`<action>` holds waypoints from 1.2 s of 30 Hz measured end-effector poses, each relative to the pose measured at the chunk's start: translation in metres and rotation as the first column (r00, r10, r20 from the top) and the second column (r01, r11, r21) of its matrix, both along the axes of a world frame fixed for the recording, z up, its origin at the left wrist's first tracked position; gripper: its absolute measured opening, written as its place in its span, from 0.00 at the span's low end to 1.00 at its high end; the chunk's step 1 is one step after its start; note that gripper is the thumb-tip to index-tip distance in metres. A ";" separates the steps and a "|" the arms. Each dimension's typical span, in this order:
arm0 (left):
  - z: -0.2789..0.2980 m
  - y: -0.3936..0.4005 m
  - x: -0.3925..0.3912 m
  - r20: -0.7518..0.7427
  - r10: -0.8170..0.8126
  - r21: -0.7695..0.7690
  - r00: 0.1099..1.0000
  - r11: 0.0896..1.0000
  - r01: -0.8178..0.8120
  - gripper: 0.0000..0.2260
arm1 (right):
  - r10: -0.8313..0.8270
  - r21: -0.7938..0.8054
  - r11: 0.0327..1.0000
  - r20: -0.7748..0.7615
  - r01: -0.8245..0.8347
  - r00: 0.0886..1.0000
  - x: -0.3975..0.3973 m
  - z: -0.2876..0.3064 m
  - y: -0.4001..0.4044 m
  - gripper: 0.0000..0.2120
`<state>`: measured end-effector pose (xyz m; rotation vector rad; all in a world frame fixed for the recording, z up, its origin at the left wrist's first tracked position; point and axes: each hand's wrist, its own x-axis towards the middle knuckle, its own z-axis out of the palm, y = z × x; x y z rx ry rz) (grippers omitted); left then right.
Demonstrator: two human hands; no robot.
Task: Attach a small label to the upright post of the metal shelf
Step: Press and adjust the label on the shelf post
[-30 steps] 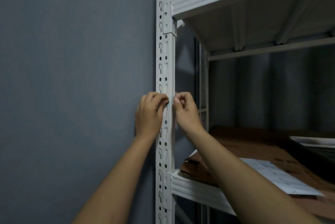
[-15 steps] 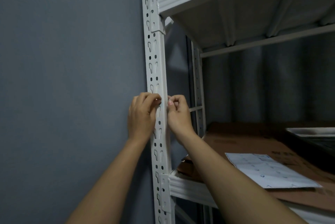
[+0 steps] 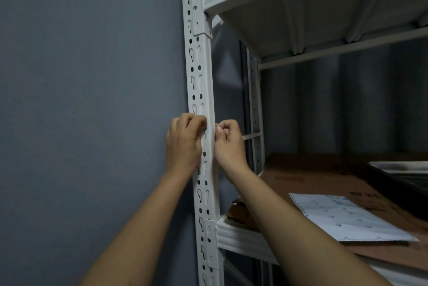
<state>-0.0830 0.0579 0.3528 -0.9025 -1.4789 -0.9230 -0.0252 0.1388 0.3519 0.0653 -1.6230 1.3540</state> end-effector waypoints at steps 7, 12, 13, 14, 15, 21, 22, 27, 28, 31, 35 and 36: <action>-0.003 0.000 0.003 0.027 -0.018 0.043 0.999 0.999 0.017 0.07 | 0.004 0.003 1.000 0.002 -0.004 1.000 0.001 0.000 0.003 0.08; 0.000 0.001 0.005 0.007 0.037 0.029 0.999 0.999 -0.037 0.05 | -0.002 -0.001 1.000 0.013 0.002 1.000 0.001 0.001 0.002 0.06; 0.001 0.000 0.006 0.008 0.051 0.018 0.999 0.999 -0.051 0.04 | -0.004 -0.003 1.000 0.013 0.004 1.000 0.002 0.001 0.002 0.06; 0.002 0.000 0.007 0.007 0.063 0.008 0.998 0.998 -0.063 0.03 | -0.007 -0.007 1.000 0.015 0.007 1.000 0.002 0.001 0.001 0.06; 0.002 -0.001 0.008 0.007 0.067 0.005 0.998 0.998 -0.067 0.03 | -0.009 -0.013 1.000 0.020 0.009 1.000 0.002 0.002 0.000 0.06; -0.001 0.001 0.016 0.048 0.073 0.057 0.996 0.996 -0.076 0.01 | -0.016 -0.013 1.000 0.034 0.017 0.999 0.004 0.002 -0.001 0.04; 0.000 0.001 0.016 0.037 0.090 0.054 0.995 0.994 -0.092 0.01 | -0.019 -0.009 1.000 0.031 0.019 0.999 0.004 0.002 0.000 0.04; 0.005 0.000 0.018 0.021 0.169 0.003 0.985 0.986 -0.169 0.04 | -0.015 -0.012 1.000 0.020 0.016 1.000 0.005 0.001 -0.002 0.04; 0.005 0.000 0.019 0.033 0.148 0.005 0.988 0.989 -0.149 0.03 | -0.015 -0.014 1.000 0.022 0.015 1.000 0.005 0.001 -0.001 0.05; 0.002 -0.001 0.020 0.075 0.090 0.033 0.993 0.995 -0.093 0.02 | -0.011 -0.013 1.000 0.027 0.011 1.000 0.005 0.002 -0.001 0.06; 0.000 -0.002 0.021 0.071 0.083 0.048 0.994 0.995 -0.087 0.03 | -0.028 -0.012 1.000 0.024 0.028 0.999 0.003 0.002 -0.001 0.08; 0.000 -0.002 0.021 0.060 0.089 0.050 0.994 0.995 -0.092 0.02 | -0.034 -0.012 0.999 0.026 0.035 0.999 0.002 0.001 0.000 0.09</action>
